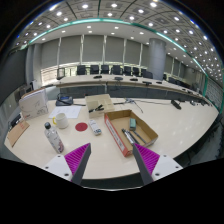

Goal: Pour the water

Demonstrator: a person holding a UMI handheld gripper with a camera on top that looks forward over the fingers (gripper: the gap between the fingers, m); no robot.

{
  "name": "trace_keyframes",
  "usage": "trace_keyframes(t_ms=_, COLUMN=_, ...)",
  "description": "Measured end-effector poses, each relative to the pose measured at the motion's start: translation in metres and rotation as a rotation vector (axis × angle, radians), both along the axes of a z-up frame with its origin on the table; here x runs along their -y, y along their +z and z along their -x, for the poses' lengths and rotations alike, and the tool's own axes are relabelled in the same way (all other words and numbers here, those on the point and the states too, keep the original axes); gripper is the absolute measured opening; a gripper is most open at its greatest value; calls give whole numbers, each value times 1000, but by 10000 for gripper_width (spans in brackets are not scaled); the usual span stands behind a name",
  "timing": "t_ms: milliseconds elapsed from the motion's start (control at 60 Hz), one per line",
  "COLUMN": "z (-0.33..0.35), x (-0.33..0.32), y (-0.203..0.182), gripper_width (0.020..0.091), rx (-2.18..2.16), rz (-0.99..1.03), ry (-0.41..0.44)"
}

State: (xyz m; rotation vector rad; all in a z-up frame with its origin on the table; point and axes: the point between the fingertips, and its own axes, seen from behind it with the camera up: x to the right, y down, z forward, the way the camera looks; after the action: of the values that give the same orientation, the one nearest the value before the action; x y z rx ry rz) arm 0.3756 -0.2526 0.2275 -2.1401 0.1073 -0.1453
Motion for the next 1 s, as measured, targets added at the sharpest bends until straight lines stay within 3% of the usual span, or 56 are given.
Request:
trace_keyframes(t_ms=500, z=188, x=-4, y=-77, gripper_width=862, rx=-96, rz=-17, ry=251)
trace_keyframes(t_ms=733, z=264, x=-75, y=-132, gripper_width=866, rx=-105, rz=-91, ry=248)
trace_keyframes(t_ms=900, z=270, x=-141, y=-156, gripper_width=859, rx=-32, rz=-176, ry=176)
trace_keyframes(t_ms=1000, z=276, x=-168, y=-164, gripper_width=788, rx=-19, rz=-213, ry=170)
